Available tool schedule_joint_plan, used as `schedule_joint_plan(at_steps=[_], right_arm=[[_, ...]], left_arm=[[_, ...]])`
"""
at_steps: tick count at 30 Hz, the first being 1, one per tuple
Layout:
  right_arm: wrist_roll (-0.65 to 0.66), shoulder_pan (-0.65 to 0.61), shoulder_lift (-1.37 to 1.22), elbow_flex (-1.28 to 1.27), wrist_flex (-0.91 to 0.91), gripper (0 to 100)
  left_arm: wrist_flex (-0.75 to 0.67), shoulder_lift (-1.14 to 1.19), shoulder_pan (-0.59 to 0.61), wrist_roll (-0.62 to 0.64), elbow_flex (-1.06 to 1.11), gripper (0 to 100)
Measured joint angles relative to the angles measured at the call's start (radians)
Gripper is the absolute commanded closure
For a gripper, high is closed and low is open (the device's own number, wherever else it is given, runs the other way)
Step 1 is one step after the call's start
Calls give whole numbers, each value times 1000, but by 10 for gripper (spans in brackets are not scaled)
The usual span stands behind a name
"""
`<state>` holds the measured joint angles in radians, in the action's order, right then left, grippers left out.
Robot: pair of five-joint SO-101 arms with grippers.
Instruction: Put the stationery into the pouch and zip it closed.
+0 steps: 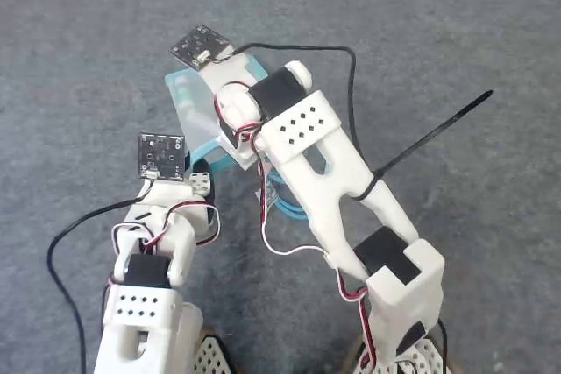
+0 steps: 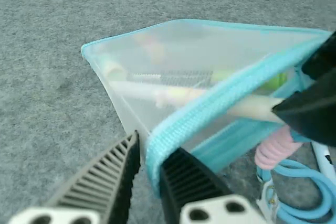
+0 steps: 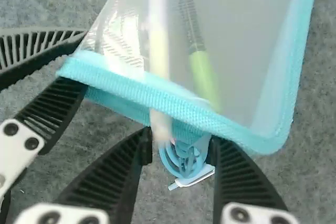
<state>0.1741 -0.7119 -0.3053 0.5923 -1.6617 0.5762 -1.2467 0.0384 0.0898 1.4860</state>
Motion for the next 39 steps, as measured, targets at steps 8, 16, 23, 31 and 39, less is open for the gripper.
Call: schedule_joint_plan(at_steps=[8, 16, 23, 31, 39], right_arm=[[-2, 18, 204, 0, -20, 822], [-5, 123, 411, -264, -49, 821], [-69, 209, 551, -937, 316, 821], [-109, 206, 479, -1218, 568, 820], [-123, 204, 247, -1194, 574, 833]], left_arm=[[0, 0, 2, -8, 2, 988], [0, 0, 2, -9, 2, 988], [0, 0, 26, -9, 2, 988], [0, 0, 144, -9, 2, 988], [0, 0, 153, -9, 2, 988]])
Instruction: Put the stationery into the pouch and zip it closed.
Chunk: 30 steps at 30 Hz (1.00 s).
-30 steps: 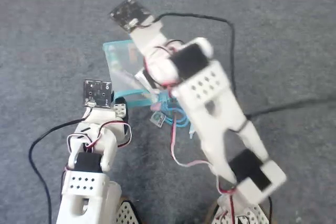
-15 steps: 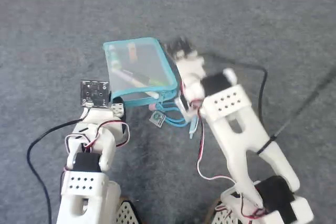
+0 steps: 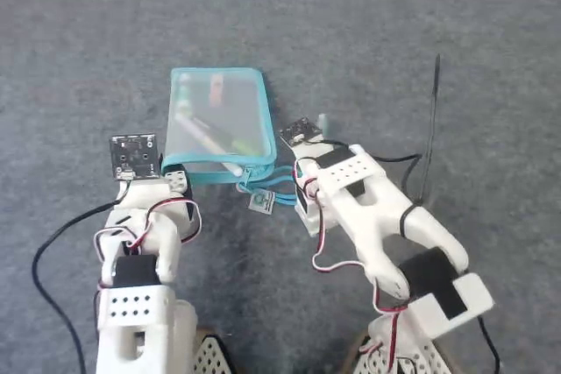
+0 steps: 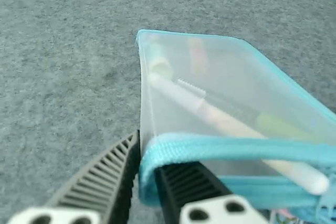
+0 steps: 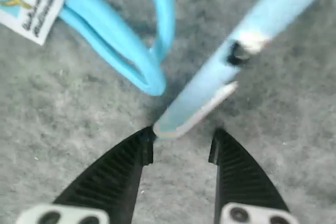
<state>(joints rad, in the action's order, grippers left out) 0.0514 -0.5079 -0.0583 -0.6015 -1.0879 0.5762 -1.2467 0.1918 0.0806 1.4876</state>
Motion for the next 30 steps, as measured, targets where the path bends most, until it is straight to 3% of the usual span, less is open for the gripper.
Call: schedule_joint_plan(at_steps=[6, 19, 25, 30], right_arm=[[-3, 14, -23, 15, 6, 979], [-8, 91, -28, 71, -43, 965], [-40, 92, -25, 126, -103, 838], [-43, 69, 11, 126, -110, 820]], left_arm=[[0, 0, 0, 0, 0, 988], [0, 0, 0, 0, 0, 988], [0, 0, 0, 0, 0, 988], [0, 0, 0, 0, 0, 988]])
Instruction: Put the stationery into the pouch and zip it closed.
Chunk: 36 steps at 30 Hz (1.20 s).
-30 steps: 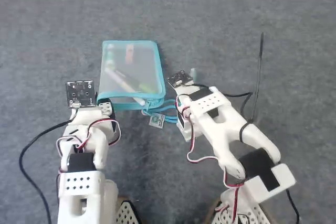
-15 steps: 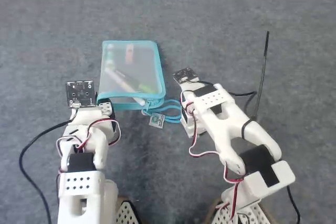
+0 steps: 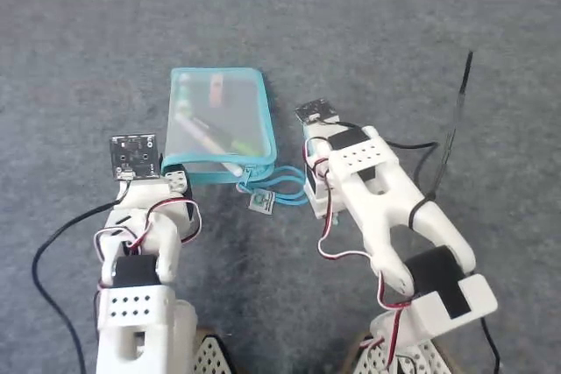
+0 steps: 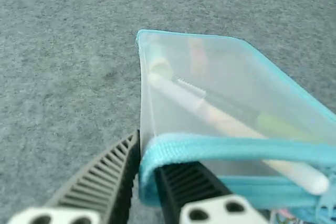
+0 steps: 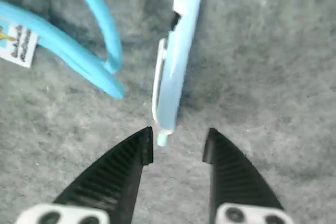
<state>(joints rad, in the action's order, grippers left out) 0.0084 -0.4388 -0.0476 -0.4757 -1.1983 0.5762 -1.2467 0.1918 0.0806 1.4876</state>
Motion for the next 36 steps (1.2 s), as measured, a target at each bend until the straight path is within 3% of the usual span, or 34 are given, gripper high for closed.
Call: schedule_joint_plan(at_steps=[10, 18, 23, 36], right_arm=[[-77, -5, -3, 3, 101, 821], [-81, -18, -149, 58, 153, 842], [-81, -11, -213, 141, 94, 996], [-26, 72, -161, 184, -64, 992]], left_arm=[[0, 0, 0, 0, 0, 988], [0, 0, 0, 0, 0, 988], [0, 0, 0, 0, 0, 988], [0, 0, -8, 0, 0, 988]])
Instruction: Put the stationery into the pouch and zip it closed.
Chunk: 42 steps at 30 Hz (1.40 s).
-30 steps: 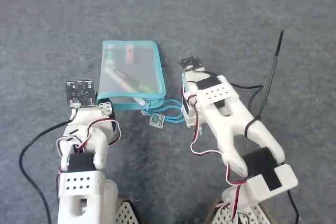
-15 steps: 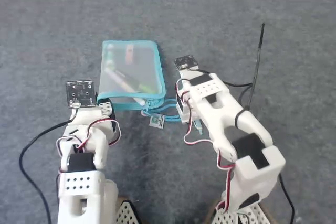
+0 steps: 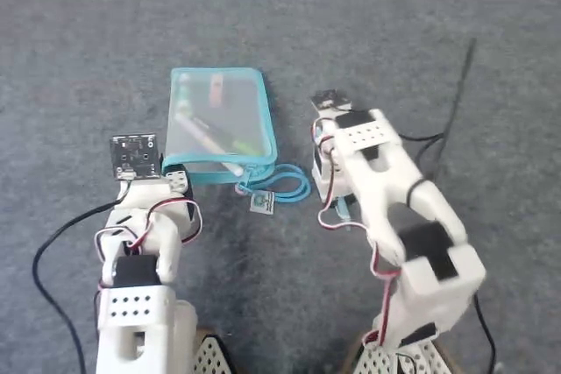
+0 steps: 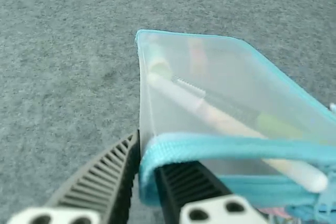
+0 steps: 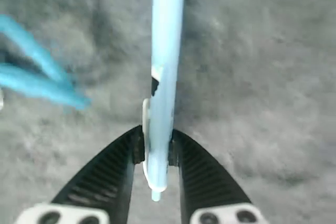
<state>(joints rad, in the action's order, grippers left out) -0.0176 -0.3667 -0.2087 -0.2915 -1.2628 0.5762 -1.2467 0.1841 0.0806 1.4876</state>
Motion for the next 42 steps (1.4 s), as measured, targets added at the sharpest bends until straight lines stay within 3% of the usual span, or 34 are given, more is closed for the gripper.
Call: schedule_joint_plan(at_steps=[12, 19, 25, 34, 42], right_arm=[[199, 3, 574, -132, -210, 992], [298, -178, 770, -144, -359, 992], [336, -285, 793, -199, -370, 992], [351, -296, 786, -215, -371, 992], [351, -296, 537, -190, -304, 992]], left_arm=[[0, 0, -81, 0, 0, 988], [-55, 0, -81, 0, 37, 988], [-55, 0, -81, 0, 37, 988], [-55, 0, -114, 0, 37, 988], [-55, 0, -117, 0, 37, 988]])
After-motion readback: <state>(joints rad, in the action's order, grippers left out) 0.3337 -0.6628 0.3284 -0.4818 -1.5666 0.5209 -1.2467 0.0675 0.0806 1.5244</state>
